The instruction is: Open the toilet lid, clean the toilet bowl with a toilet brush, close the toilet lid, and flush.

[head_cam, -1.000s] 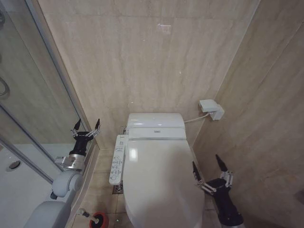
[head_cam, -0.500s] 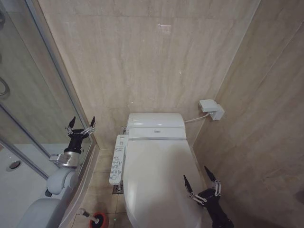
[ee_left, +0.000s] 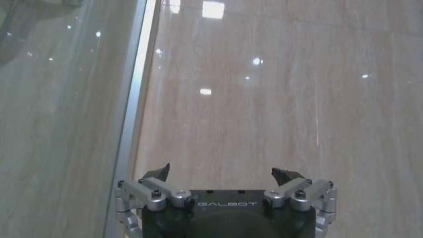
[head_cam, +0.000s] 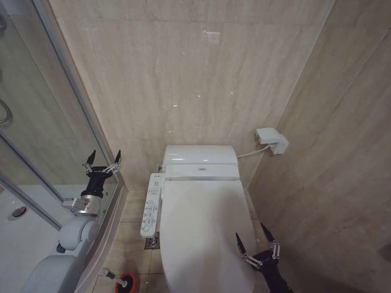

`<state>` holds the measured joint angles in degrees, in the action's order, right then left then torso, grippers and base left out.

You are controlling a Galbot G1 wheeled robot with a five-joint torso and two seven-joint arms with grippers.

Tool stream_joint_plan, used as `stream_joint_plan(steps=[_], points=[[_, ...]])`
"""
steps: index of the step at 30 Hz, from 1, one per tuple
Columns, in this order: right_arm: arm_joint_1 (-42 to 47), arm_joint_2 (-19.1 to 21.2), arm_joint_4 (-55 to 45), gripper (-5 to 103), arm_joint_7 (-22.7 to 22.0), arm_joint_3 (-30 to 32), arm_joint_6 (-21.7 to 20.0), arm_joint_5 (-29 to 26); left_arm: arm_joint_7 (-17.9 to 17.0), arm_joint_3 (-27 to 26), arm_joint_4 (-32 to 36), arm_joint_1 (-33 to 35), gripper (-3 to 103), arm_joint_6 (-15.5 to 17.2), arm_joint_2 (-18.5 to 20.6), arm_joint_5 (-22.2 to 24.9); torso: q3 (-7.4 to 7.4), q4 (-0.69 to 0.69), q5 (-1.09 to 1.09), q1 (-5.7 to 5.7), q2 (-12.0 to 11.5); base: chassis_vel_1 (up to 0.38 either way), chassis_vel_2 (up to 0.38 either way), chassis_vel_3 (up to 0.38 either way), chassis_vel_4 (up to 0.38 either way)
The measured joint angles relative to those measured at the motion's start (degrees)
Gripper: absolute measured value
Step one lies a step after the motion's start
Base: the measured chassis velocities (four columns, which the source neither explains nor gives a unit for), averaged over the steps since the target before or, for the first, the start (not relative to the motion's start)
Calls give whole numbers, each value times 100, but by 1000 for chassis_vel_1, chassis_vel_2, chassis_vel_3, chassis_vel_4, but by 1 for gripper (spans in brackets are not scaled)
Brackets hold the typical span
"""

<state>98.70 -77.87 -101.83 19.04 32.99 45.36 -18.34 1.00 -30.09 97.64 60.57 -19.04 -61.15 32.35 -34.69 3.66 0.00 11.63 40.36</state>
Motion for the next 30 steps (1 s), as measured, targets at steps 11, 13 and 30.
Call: stream_joint_plan(steps=[11,13,30], points=[[188,-87,-1360,100,-20,251,-185,-367,156,417,-768,-353,100,-116,106,-116,0,1,-1,0,0,0,0,0,0],[211,-63,-1768,100,-20,383,-281,-463,287,555,-972,-491,100,-189,108,-286,0,2,-1,0,0,0,0,0,0],[-68,121,-1935,100,-36,278,-458,-657,2004,862,-2612,-1510,57,-782,119,-423,0,4,1,0,0,0,0,0,0]])
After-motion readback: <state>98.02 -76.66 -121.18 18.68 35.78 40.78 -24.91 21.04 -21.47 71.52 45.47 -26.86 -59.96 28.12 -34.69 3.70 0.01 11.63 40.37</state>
